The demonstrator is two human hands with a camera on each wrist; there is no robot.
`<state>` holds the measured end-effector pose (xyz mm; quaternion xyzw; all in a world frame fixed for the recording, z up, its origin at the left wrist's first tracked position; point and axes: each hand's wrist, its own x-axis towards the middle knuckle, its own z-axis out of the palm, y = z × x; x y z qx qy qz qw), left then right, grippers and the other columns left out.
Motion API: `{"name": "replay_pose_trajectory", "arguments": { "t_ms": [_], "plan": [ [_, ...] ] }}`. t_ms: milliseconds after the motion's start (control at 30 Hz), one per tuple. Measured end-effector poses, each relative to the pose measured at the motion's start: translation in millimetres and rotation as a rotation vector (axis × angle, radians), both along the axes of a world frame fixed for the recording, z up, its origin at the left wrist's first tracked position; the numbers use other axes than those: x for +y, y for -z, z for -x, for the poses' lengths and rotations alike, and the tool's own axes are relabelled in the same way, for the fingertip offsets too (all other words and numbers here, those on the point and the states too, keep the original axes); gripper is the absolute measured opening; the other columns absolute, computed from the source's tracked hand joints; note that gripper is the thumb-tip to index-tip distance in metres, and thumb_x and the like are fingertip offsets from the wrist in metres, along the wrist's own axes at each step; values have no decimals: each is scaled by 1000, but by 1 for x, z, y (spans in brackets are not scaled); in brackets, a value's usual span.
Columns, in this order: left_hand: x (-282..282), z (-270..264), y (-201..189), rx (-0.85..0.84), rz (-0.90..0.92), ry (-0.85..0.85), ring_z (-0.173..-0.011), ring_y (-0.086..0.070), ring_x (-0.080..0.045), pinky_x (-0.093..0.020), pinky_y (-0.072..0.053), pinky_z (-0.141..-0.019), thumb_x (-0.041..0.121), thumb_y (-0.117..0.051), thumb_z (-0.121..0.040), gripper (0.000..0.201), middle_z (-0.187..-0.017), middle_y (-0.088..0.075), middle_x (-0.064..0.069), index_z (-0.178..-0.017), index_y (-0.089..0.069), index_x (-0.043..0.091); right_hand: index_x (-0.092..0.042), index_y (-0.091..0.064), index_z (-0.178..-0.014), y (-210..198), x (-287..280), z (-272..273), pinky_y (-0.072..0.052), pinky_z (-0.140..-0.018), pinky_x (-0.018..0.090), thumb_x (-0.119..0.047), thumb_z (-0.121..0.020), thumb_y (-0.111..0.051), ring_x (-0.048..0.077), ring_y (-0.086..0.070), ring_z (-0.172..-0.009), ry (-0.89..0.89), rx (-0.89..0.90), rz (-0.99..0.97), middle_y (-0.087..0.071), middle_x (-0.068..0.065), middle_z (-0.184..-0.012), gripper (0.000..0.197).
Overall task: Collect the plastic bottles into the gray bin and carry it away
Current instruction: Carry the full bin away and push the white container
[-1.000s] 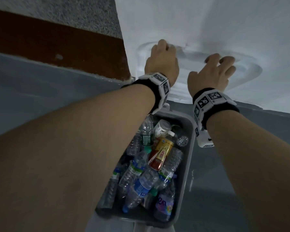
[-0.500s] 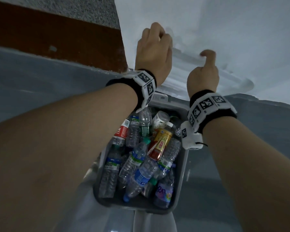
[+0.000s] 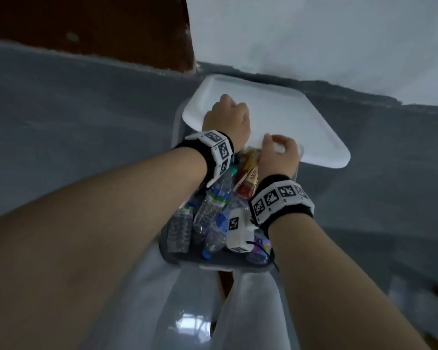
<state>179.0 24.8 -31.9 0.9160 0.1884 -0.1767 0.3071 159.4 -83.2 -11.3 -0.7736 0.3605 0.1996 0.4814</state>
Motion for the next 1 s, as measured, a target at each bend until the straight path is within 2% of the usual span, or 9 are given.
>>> {"name": "replay_pose_trajectory", "arguments": {
  "t_ms": [67,133,233,333,600,667,767,900,1000],
  "plan": [
    [-4,16,7,-75,-154,200,-107,-52,-26,-40,-39,-90,27,-35,-98,33,-123,-50,-7,-115,-61,16,-17,-60,-102,0,-3,5,-45,-45,9,-30,-93,-61,-2,-54,-54,-38,-66,3,-56,-14,-78,16],
    [-4,25,11,-144,-226,285,-109,-51,-27,-41,-37,-90,28,-34,-97,35,-126,-51,-7,-120,-60,20,-18,-60,-101,-1,-5,6,-49,-50,11,-30,-92,-62,-2,-56,-56,-48,-73,-10,-55,-16,-78,15],
    [-10,33,12,-160,-274,283,-116,-49,-26,-40,-35,-93,29,-33,-97,37,-131,-49,-6,-125,-57,24,-22,-60,-94,2,-12,12,-59,-69,26,-30,-90,-63,4,-62,-72,-46,-88,-43,-60,-14,-85,10],
    [-20,38,5,-112,-302,241,-120,-47,-26,-40,-35,-94,29,-32,-97,38,-134,-47,-5,-127,-56,25,-20,-60,-92,0,-17,23,-58,-79,34,-27,-90,-64,1,-58,-74,-43,-132,-42,-55,-19,-83,8],
    [-37,61,-15,89,-230,225,-124,-41,-29,-42,-38,-99,25,-32,-99,38,-137,-41,-9,-129,-54,21,-30,-52,-82,-7,-36,94,-58,-72,34,-21,-91,-62,17,-63,-74,-24,-78,-127,-63,-4,-89,16],
    [-39,67,-16,130,-218,261,-129,-36,-31,-42,-36,-102,25,-32,-99,38,-144,-34,-11,-130,-54,23,-30,-51,-84,-3,-41,123,-55,-70,31,-22,-92,-60,15,-57,-70,-46,-41,-126,-62,-2,-89,14],
    [-43,80,-8,231,-143,314,-141,-17,-31,-45,-25,-112,26,-32,-100,37,-157,-6,-10,-130,-52,33,-33,-50,-83,7,-51,165,-51,-67,35,-23,-93,-59,17,-51,-69,-58,16,-114,-58,-1,-86,17],
    [-47,105,19,345,-49,301,-147,8,-29,-47,-7,-119,33,-32,-100,40,-158,20,-7,-137,-40,48,-26,-60,-79,21,-64,205,-51,-65,34,-16,-87,-68,19,-51,-66,-16,87,-136,-59,4,-76,15],
    [-52,124,38,438,-54,364,-145,21,-29,-48,5,-119,43,-33,-99,46,-155,30,-7,-143,-23,52,-18,-68,-80,33,-73,223,-49,-60,24,-11,-83,-73,10,-51,-57,53,156,-203,-60,-1,-67,9]
  ]
}}
